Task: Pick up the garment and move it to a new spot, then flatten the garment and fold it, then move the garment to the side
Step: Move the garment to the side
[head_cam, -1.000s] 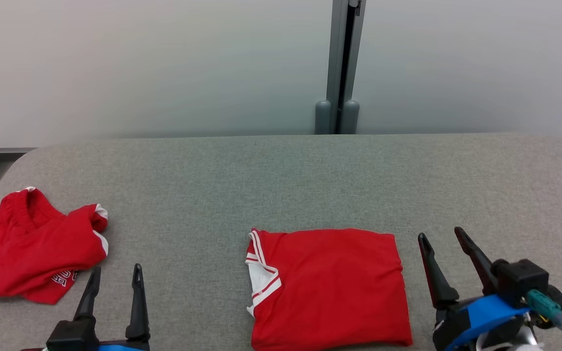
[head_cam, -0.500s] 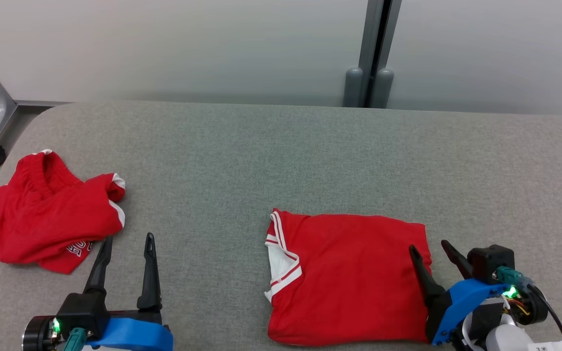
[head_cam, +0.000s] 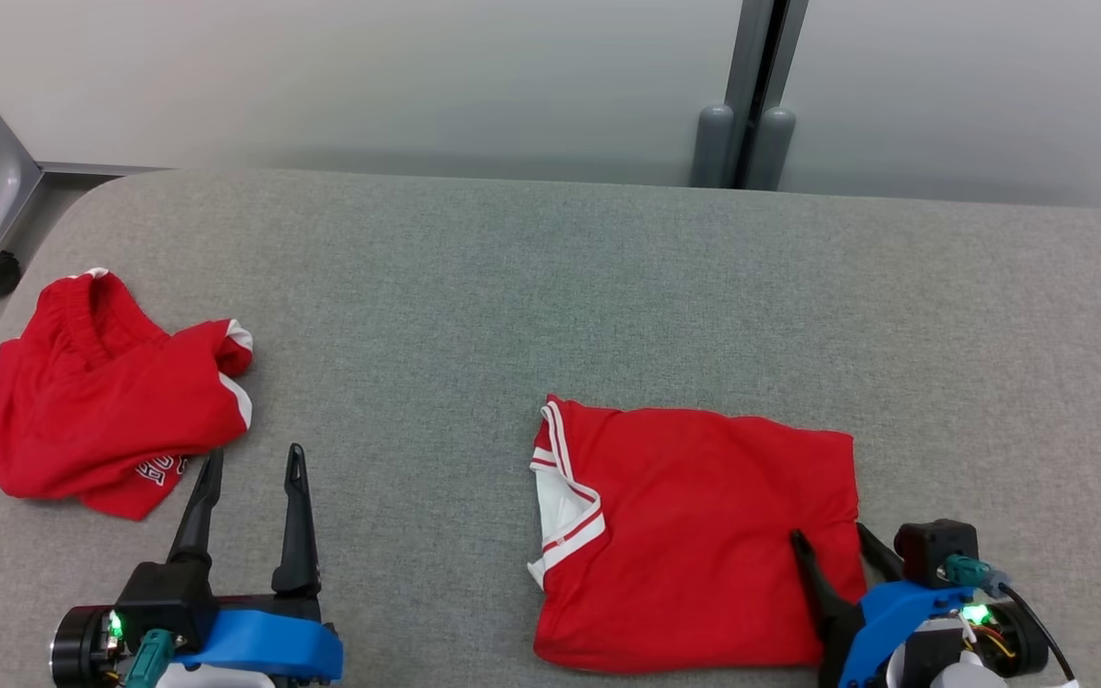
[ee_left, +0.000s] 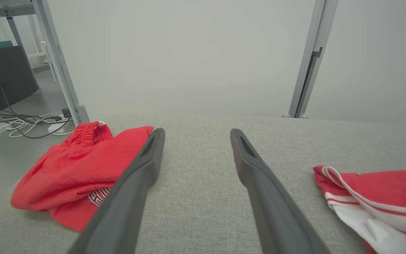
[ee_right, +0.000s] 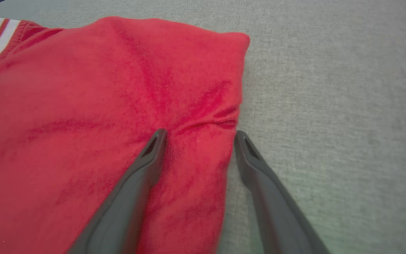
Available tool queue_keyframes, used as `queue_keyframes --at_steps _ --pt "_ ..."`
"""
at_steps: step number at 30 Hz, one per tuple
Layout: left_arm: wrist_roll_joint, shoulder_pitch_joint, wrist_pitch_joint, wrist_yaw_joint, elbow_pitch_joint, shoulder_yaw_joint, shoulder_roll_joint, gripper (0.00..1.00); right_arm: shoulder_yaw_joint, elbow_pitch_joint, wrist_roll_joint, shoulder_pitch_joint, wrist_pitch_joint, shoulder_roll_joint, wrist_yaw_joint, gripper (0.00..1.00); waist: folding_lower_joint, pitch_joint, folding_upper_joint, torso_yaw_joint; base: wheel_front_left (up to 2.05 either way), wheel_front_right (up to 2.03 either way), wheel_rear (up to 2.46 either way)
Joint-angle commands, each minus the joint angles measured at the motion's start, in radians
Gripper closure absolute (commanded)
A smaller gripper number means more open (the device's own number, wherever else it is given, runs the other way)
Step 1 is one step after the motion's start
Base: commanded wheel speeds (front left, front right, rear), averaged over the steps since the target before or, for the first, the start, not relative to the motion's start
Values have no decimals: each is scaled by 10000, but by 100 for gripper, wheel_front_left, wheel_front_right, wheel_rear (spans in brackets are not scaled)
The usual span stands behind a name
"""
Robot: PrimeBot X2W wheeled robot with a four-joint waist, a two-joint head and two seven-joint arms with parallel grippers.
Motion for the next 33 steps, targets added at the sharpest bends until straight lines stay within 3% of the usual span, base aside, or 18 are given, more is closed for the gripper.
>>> queue_keyframes --at_steps 1,2,3,4,13,27,33 --pt "-41 -144 -76 34 44 10 51 0 250 331 75 -26 35 92 6 0 0 17 -1 2 0 0 0" --pt "-56 -170 -90 34 75 1 51 0 318 375 202 -84 -71 111 14 27 0 23 -1 6 0 0 0" --pt "-73 -196 -89 33 104 0 50 0 357 376 328 -163 -189 117 14 68 0 31 -1 8 0 0 0" --pt "-69 -225 -99 33 128 -6 50 0 400 386 411 -235 -305 124 14 100 0 41 -1 8 0 0 0" --pt "-225 -346 -191 149 61 84 18 0 366 216 513 -1147 -905 -462 2 100 0 280 -1 -356 0 0 0" --pt "-127 -1608 -258 204 -671 194 119 0 89 -759 756 -2865 -720 -2529 3 100 0 2183 -1 -2204 0 0 0" --pt "29 -2045 -259 190 -1042 253 321 0 -335 -1136 1009 -2759 -878 -3013 3 100 0 2774 -1 -2600 0 0 0"
